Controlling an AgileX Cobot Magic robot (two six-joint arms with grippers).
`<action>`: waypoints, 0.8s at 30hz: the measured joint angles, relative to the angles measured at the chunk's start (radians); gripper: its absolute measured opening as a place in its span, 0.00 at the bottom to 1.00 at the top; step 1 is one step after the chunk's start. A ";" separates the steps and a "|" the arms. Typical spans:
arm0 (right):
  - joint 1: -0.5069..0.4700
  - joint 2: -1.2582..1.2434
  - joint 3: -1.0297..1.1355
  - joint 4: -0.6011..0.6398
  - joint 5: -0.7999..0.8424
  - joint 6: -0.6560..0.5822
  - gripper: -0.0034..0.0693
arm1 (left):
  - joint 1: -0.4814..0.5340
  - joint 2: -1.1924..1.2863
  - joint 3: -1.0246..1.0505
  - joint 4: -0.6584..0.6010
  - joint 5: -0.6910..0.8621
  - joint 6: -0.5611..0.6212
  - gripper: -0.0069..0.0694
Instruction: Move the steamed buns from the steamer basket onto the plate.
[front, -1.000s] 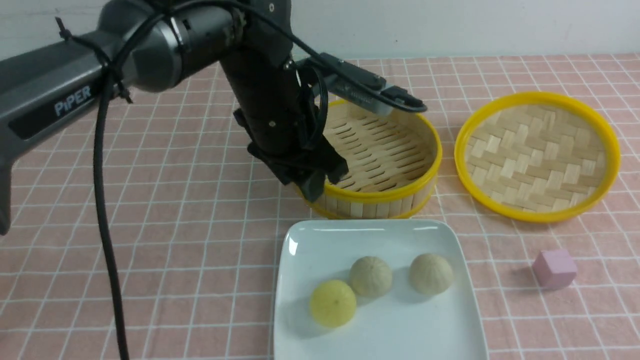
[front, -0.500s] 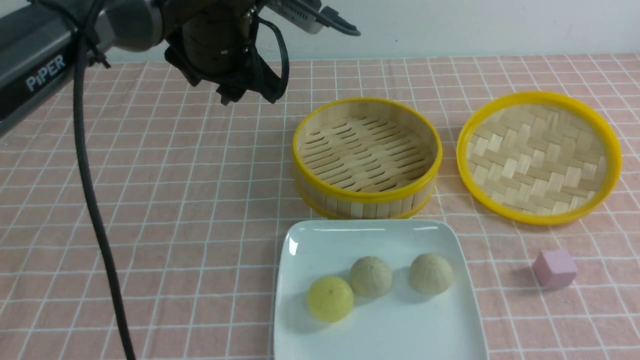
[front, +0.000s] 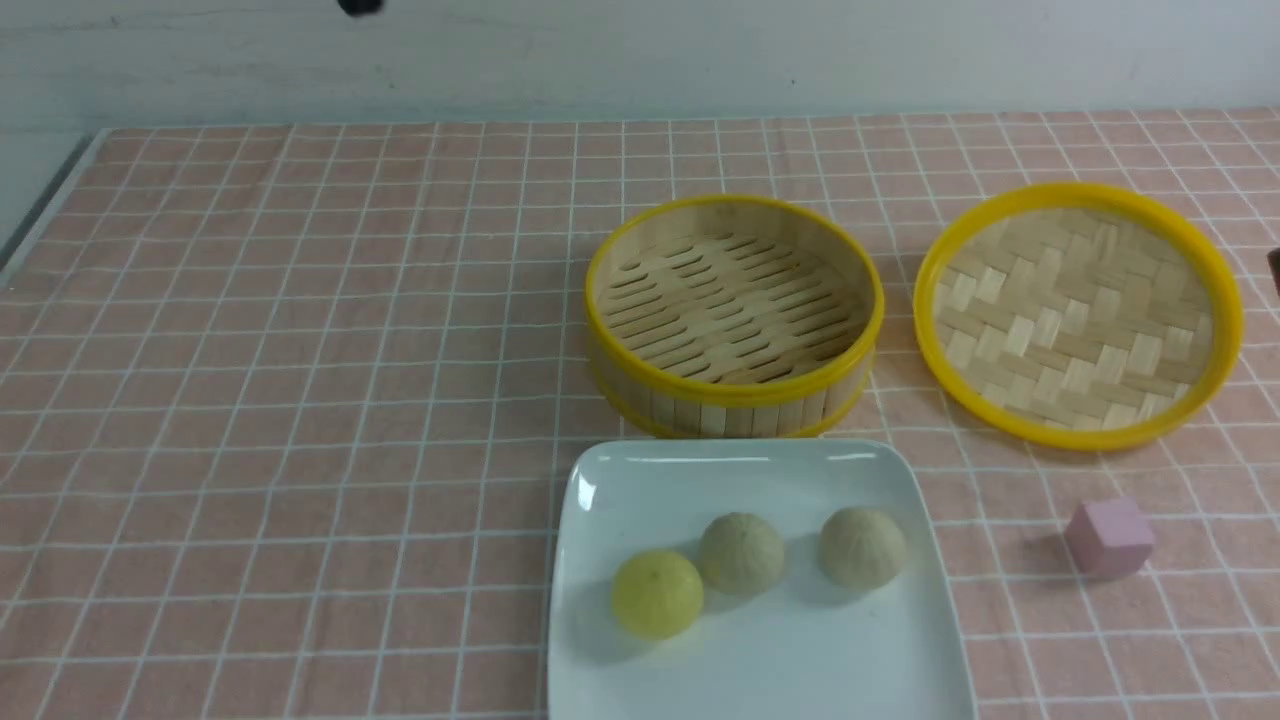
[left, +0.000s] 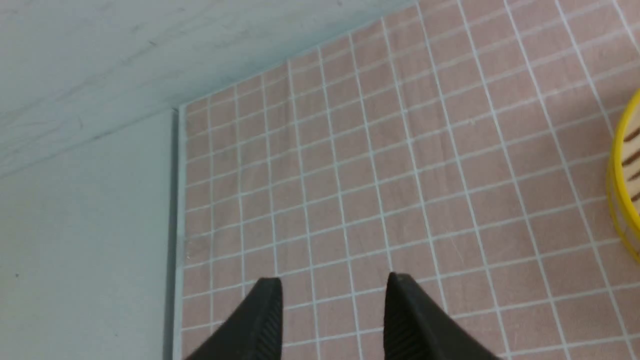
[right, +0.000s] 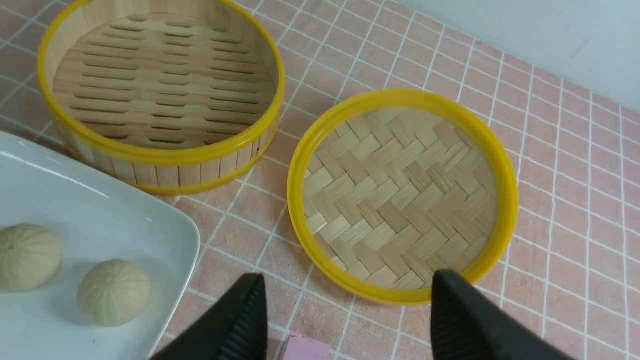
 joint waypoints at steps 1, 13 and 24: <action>0.000 0.000 0.000 0.000 -0.007 0.000 0.66 | 0.000 -0.031 0.000 0.002 0.000 -0.005 0.49; 0.000 0.000 0.000 -0.001 -0.122 0.026 0.66 | 0.000 -0.292 -0.006 -0.039 0.000 -0.038 0.46; 0.000 -0.033 0.000 -0.070 -0.230 0.028 0.66 | 0.000 -0.311 -0.006 -0.051 0.000 -0.035 0.39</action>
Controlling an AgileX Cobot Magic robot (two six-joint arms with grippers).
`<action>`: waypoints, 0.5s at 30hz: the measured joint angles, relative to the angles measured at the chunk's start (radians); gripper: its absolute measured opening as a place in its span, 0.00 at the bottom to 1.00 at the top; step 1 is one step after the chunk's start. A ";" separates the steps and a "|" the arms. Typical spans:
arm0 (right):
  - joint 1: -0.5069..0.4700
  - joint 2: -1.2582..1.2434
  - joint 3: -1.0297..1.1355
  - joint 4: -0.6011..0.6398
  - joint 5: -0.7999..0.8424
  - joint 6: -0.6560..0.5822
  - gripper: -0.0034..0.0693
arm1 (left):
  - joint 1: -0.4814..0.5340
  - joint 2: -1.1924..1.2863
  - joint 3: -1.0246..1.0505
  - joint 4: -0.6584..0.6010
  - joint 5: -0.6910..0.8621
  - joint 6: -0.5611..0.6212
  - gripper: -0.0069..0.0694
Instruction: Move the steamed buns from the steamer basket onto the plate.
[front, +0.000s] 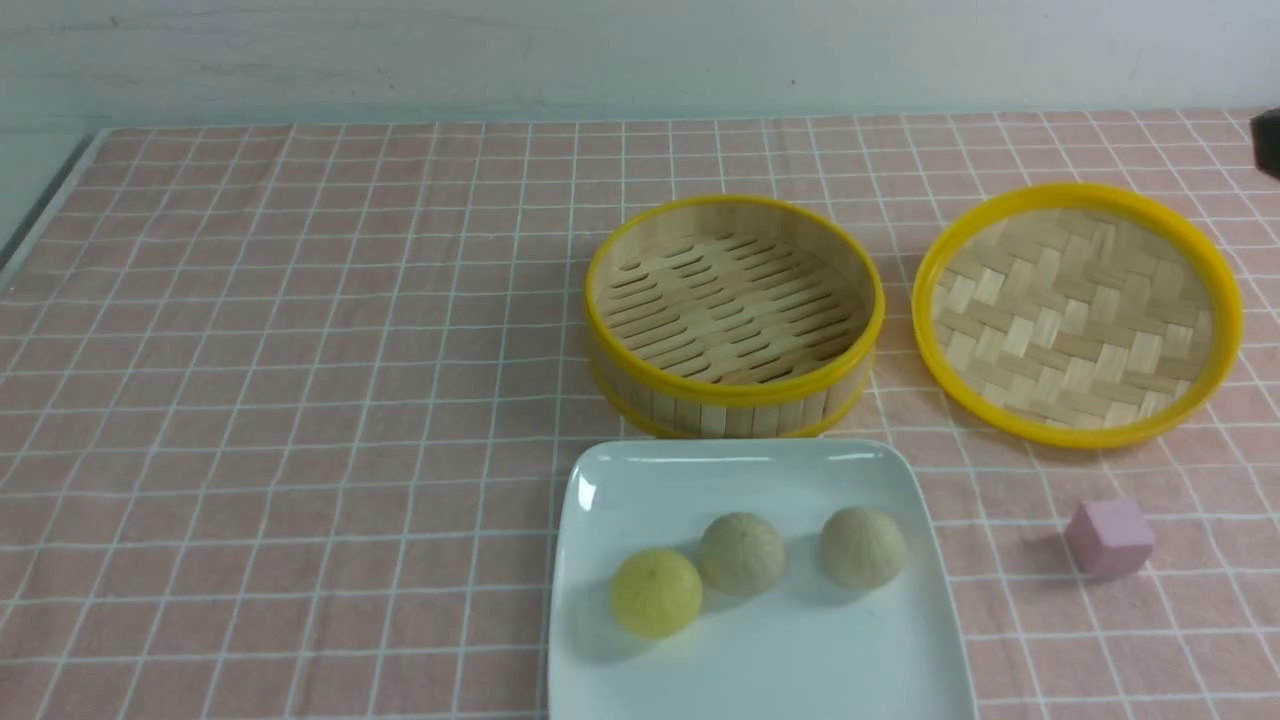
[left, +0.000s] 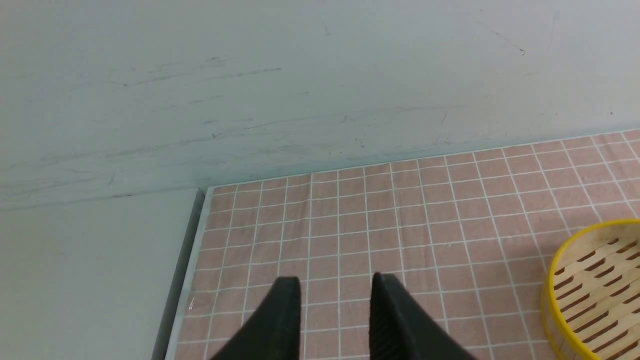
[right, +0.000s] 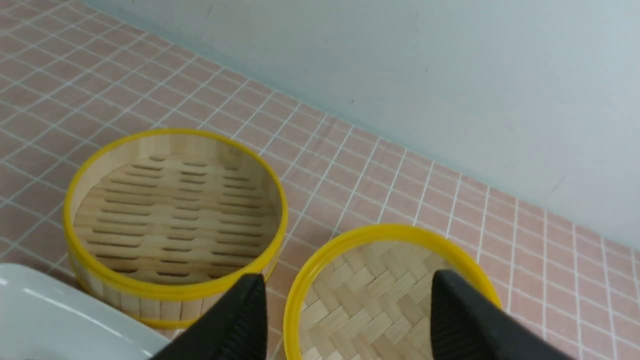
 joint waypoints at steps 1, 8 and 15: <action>0.000 -0.017 0.000 -0.015 -0.003 0.005 0.66 | 0.000 0.001 0.000 0.000 0.000 0.001 0.39; 0.000 -0.187 0.000 -0.098 -0.003 0.048 0.66 | 0.000 0.053 0.000 -0.001 -0.071 0.000 0.39; 0.000 -0.358 0.000 -0.115 0.053 0.050 0.66 | 0.000 0.125 0.002 -0.013 -0.171 0.000 0.39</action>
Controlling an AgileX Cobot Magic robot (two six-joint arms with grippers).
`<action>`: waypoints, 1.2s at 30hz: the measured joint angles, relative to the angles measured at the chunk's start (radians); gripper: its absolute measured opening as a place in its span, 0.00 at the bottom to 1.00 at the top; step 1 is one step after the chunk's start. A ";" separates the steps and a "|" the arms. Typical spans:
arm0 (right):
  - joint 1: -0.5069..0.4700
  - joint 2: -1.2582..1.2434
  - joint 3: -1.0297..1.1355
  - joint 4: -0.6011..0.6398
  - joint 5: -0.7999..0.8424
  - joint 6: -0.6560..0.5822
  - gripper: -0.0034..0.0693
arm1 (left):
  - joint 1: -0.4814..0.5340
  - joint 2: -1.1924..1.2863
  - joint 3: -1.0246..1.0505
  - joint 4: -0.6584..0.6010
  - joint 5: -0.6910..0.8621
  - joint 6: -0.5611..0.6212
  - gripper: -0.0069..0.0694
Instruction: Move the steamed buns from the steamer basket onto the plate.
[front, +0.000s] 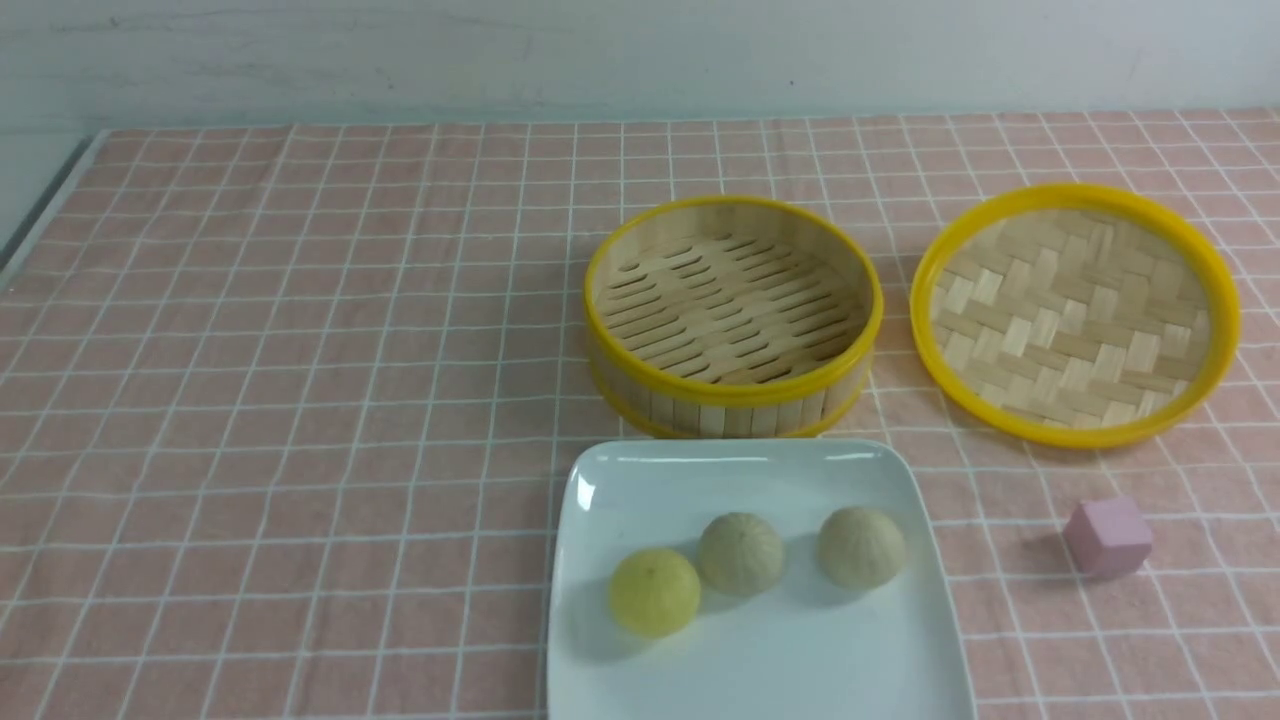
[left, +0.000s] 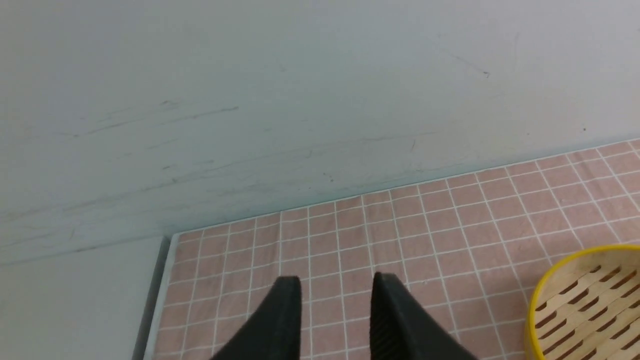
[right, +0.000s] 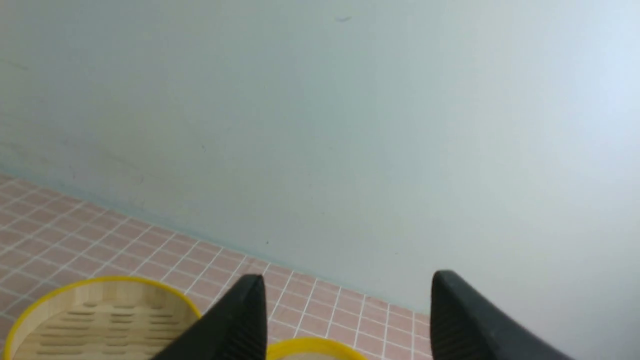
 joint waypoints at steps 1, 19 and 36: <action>0.000 -0.049 0.000 -0.001 0.038 0.000 0.66 | 0.000 0.015 0.000 -0.008 -0.021 0.000 0.39; 0.000 -0.350 0.159 0.326 0.334 -0.002 0.66 | 0.000 0.046 0.003 -0.018 -0.111 0.000 0.39; 0.000 -0.524 0.661 0.470 0.056 -0.078 0.66 | 0.000 0.046 0.003 -0.018 -0.111 0.000 0.40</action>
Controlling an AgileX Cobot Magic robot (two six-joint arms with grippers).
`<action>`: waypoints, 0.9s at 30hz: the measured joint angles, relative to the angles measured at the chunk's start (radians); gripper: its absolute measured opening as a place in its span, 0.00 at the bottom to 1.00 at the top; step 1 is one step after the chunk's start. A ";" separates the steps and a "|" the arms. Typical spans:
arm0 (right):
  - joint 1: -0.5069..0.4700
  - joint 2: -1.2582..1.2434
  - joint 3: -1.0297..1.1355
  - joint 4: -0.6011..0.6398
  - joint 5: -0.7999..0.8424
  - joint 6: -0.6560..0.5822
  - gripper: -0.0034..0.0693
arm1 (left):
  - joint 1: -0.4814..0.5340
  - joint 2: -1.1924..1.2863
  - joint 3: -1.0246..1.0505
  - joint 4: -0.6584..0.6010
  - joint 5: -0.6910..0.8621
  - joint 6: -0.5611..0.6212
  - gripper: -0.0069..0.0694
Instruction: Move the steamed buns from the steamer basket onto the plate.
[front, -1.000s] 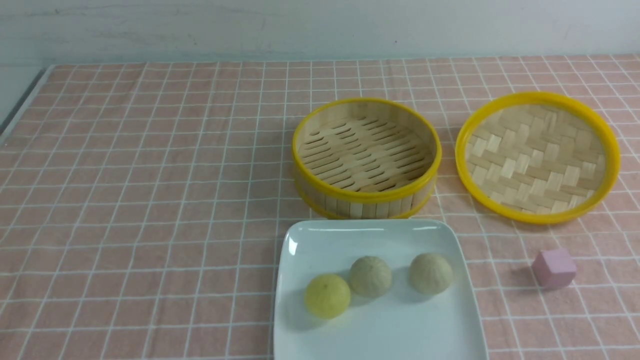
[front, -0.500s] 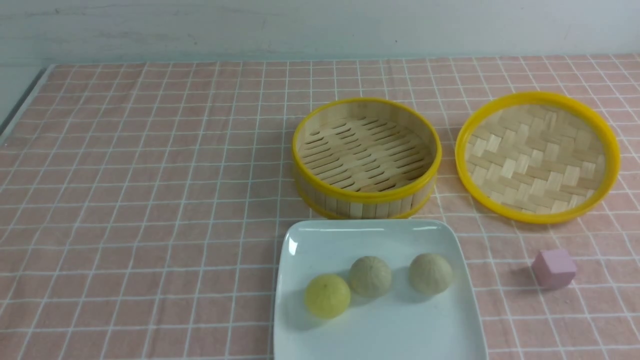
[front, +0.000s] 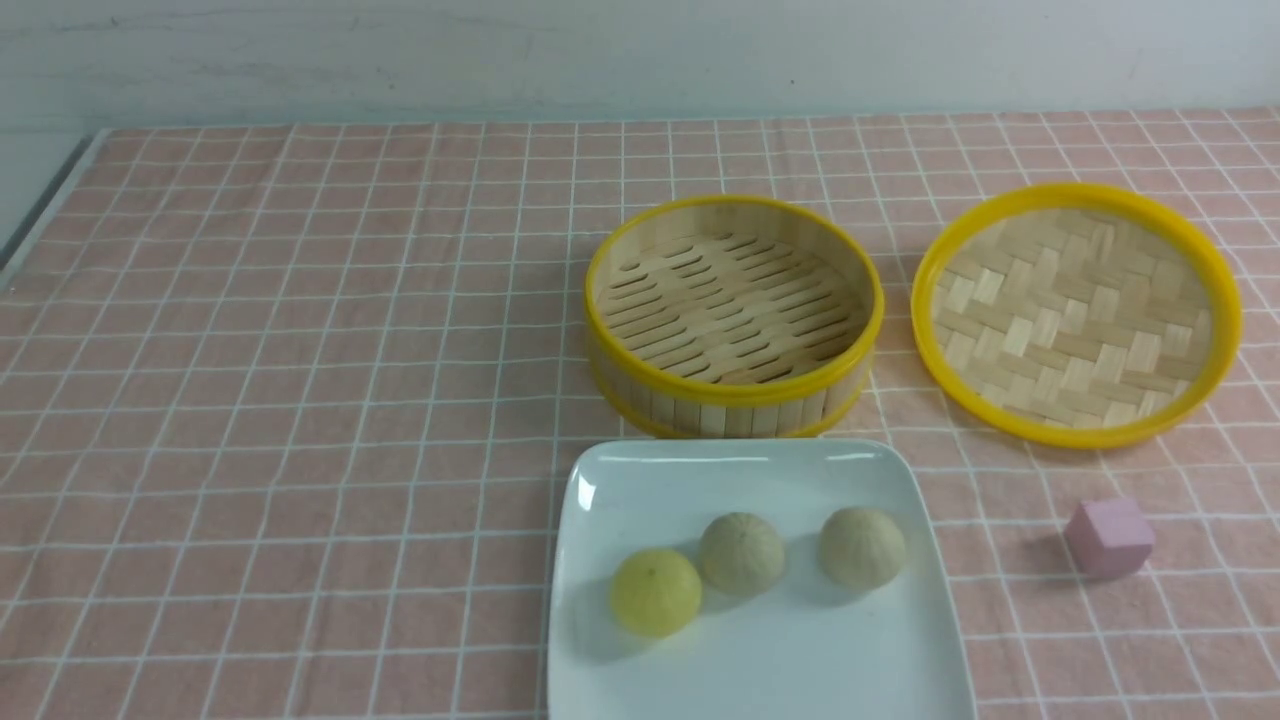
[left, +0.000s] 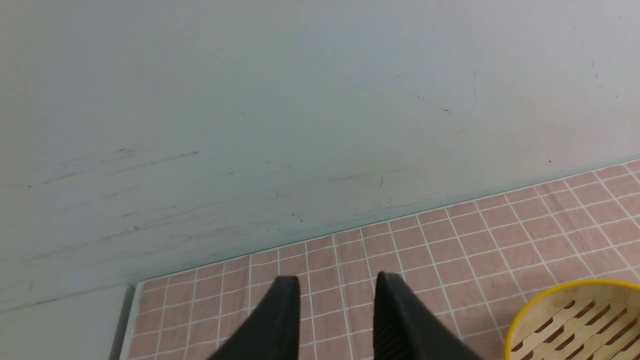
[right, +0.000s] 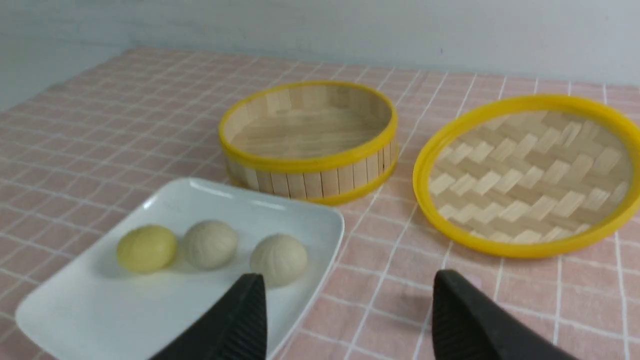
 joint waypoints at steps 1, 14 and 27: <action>0.000 0.000 0.024 0.000 -0.008 0.000 0.66 | 0.000 0.000 0.000 0.000 0.000 0.000 0.40; 0.000 0.000 0.126 -0.107 -0.101 0.000 0.66 | 0.000 0.000 0.000 -0.001 -0.001 0.000 0.40; 0.000 0.000 0.126 -0.180 -0.080 -0.001 0.66 | 0.000 0.000 0.000 -0.006 -0.026 0.000 0.40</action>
